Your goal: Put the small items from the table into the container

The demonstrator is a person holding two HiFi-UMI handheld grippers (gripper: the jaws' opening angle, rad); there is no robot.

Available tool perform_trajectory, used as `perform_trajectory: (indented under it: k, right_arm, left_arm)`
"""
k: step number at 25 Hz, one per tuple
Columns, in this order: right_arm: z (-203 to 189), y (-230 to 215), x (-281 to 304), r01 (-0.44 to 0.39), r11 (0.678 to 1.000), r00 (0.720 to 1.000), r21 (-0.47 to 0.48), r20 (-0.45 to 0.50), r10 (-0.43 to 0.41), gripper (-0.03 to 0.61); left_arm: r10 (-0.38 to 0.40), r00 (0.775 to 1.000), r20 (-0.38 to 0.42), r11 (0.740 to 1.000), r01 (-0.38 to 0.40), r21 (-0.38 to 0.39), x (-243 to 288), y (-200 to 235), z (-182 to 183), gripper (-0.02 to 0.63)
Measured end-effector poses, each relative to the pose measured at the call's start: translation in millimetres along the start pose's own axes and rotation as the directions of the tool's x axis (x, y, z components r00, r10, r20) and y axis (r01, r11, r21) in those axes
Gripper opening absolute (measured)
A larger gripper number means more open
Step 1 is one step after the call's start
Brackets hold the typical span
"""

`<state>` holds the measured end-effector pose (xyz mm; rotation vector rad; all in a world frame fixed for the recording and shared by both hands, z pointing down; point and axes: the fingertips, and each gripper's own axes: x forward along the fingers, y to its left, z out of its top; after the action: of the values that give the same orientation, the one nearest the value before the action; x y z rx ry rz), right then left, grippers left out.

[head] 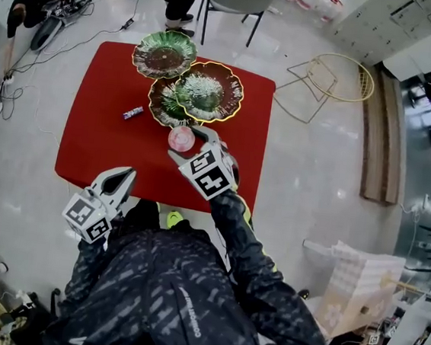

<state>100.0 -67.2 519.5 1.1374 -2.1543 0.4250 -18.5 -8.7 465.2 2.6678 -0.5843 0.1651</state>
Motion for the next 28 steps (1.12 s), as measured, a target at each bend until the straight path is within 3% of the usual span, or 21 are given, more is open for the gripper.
perform_trajectory:
  k: [13, 28]
  right_arm:
    - [27.0, -55.3, -13.1, 0.09, 0.995, 0.995, 0.033, 0.037, -0.091, 0.33]
    - [25.4, -120.6, 4.1, 0.154, 0.985, 0.988, 0.083, 0.008, -0.155, 0.33]
  left_arm:
    - [-0.055, 0.998, -0.007, 0.999, 0.055, 0.002, 23.0, 3.7, 12.3, 0.01]
    - [-0.058, 0.997, -0.059, 0.998, 0.058, -0.012, 28.5, 33.4, 19.1, 0.01]
